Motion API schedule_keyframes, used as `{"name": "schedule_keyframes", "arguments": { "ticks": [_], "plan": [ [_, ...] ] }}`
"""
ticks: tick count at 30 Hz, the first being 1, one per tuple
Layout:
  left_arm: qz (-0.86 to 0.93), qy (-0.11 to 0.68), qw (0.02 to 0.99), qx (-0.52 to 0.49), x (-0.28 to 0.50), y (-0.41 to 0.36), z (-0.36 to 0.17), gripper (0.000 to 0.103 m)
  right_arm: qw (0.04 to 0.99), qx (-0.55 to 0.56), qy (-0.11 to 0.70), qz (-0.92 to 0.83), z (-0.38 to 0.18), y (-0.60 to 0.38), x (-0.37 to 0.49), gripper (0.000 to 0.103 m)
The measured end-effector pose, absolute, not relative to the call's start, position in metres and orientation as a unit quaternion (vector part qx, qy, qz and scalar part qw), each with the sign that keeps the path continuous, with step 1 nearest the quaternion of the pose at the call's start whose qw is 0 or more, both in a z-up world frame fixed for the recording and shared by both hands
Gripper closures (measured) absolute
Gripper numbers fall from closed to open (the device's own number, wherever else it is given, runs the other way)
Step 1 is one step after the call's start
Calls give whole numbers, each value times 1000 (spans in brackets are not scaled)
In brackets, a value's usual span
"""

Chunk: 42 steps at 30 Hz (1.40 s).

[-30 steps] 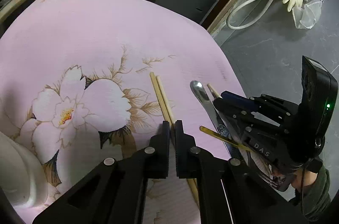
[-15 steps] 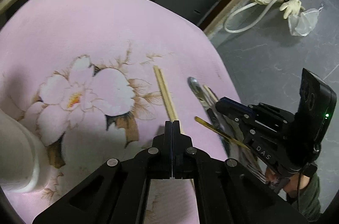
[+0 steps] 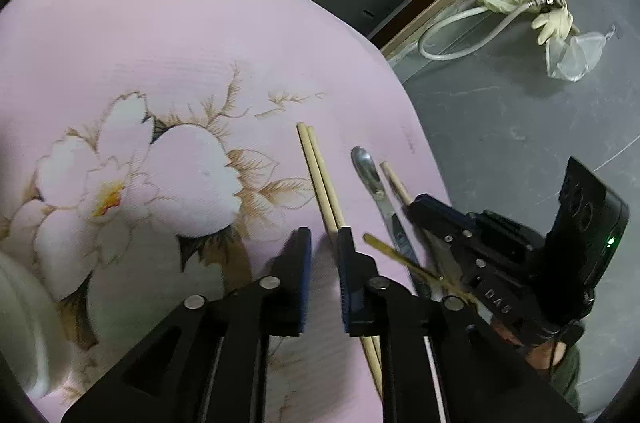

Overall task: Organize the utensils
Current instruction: 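Close the left tool on a chopstick while the right tool grasps a chopstick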

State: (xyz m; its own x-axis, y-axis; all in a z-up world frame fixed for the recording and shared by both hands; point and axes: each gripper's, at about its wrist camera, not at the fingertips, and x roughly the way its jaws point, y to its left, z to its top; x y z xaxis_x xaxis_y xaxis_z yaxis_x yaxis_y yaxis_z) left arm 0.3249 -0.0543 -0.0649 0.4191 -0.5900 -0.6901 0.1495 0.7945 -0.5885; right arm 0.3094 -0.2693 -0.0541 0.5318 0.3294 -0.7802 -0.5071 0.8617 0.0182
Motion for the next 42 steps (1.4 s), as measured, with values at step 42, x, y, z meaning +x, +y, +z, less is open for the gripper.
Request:
{"name": "schedule_keyframes", "arguments": {
  "ticks": [42],
  "plan": [
    [-182, 498, 831, -165, 247, -41, -55, 101, 857, -102, 437, 255, -52, -258, 289, 100]
  ]
}}
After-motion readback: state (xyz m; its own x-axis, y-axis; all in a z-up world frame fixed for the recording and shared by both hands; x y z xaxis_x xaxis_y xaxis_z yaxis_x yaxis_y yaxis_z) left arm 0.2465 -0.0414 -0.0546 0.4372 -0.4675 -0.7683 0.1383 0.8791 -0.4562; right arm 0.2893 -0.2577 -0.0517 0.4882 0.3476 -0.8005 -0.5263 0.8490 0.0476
